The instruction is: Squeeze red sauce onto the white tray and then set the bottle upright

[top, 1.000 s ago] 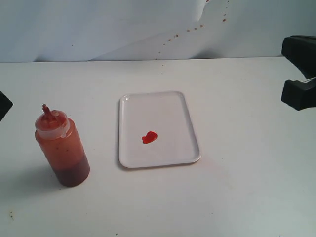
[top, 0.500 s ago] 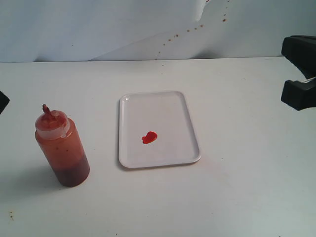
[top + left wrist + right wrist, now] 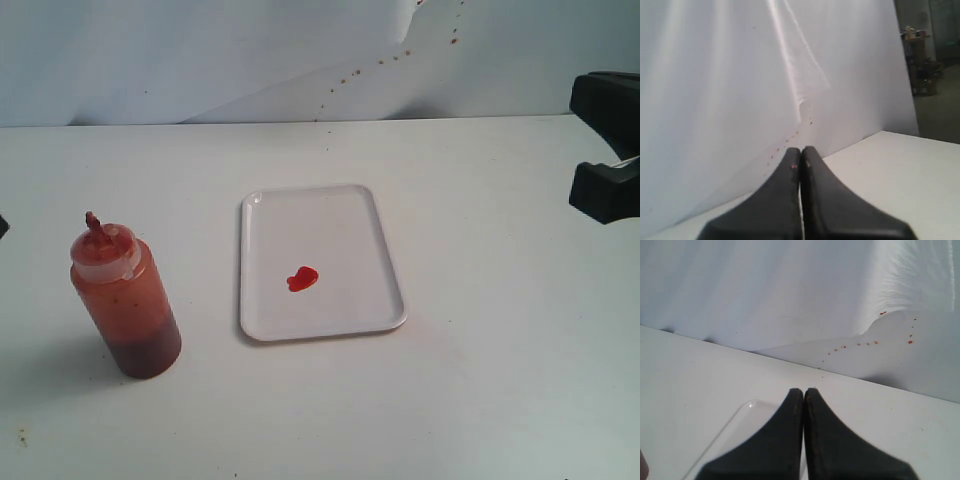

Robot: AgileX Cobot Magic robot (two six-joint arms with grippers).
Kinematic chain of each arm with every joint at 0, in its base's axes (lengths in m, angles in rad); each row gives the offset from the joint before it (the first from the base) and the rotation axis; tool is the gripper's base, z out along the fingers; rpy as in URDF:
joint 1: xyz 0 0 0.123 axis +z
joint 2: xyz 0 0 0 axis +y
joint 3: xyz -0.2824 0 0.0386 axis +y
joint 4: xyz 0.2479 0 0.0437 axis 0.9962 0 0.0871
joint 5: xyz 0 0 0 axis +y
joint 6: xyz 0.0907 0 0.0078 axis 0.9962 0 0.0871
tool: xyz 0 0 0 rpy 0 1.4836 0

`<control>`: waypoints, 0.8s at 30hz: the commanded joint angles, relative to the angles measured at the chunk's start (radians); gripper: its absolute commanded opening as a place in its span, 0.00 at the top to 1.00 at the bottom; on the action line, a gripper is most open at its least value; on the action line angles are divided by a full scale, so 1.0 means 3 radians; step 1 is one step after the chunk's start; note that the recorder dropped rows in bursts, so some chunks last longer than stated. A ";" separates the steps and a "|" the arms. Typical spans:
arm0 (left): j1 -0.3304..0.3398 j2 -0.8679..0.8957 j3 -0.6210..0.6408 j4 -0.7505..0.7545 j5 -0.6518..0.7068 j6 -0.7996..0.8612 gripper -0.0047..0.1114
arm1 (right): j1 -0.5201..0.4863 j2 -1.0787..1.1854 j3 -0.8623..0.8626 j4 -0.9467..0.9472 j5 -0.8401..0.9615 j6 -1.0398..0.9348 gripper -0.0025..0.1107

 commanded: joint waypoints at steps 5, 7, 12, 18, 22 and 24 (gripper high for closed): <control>-0.0016 -0.1008 0.0014 0.0005 0.1540 -0.0891 0.96 | -0.0007 -0.0011 0.0015 0.0017 0.0015 -0.0007 0.98; -0.0001 -0.1194 0.0014 -0.0020 0.1760 -0.0941 0.96 | -0.0007 -0.0011 0.0015 0.0017 0.0015 -0.0007 0.98; -0.0002 -0.1657 0.0014 -0.0126 0.2184 -0.0964 0.96 | -0.0007 -0.0011 0.0015 0.0017 0.0015 -0.0007 0.98; -0.0002 -0.1657 0.0014 -0.0379 0.2199 -0.0964 0.96 | -0.0007 -0.0011 0.0009 0.0017 0.0007 -0.0007 0.98; -0.0002 -0.1657 0.0014 -0.0385 0.2199 -0.0964 0.96 | -0.0007 -0.0011 0.0009 0.0017 0.0007 -0.0007 0.98; -0.0002 -0.1657 0.0014 -0.0449 0.2199 -0.0964 0.96 | -0.0007 -0.0011 0.0009 0.0017 0.0007 -0.0007 0.98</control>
